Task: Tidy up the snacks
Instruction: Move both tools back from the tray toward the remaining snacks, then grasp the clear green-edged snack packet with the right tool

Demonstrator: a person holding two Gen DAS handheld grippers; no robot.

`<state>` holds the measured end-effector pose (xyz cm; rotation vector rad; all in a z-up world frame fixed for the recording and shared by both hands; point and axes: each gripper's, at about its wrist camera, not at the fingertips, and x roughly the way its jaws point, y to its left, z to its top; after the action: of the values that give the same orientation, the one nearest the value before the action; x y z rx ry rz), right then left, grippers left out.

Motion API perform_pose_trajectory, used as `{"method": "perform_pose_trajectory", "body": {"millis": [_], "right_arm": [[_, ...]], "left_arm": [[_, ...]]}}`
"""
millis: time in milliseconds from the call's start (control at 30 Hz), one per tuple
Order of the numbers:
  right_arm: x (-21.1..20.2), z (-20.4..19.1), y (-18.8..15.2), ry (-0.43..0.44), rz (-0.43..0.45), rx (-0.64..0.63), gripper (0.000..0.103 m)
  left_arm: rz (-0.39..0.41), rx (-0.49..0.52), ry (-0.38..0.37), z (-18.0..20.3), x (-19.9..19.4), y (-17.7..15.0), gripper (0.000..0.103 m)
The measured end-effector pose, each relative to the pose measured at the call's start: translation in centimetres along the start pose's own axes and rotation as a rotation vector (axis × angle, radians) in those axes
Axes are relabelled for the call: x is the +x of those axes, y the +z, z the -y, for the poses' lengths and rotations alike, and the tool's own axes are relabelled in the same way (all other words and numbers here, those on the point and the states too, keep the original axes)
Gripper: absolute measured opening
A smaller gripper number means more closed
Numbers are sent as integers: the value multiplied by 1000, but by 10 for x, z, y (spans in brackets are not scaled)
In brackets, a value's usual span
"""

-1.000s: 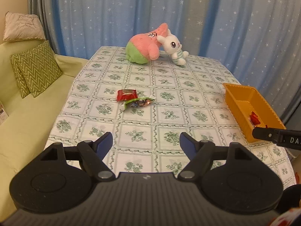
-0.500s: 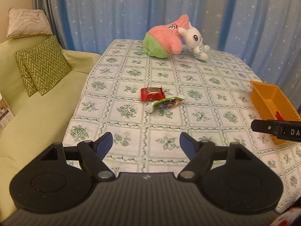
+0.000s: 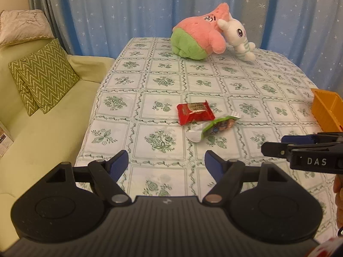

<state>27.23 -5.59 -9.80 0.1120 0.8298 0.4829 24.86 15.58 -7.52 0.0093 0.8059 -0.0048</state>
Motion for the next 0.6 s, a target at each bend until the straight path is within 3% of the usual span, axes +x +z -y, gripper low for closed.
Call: {"method": "perform_pose_trajectory", "body": {"millis": [400, 600], "right_arm": [[70, 5, 29, 80, 12, 273, 55], [95, 2, 37, 24, 8, 364, 55]], "left_arm": [[17, -6, 22, -16, 31, 20, 76], [13, -19, 25, -23, 39, 19, 76]]}}
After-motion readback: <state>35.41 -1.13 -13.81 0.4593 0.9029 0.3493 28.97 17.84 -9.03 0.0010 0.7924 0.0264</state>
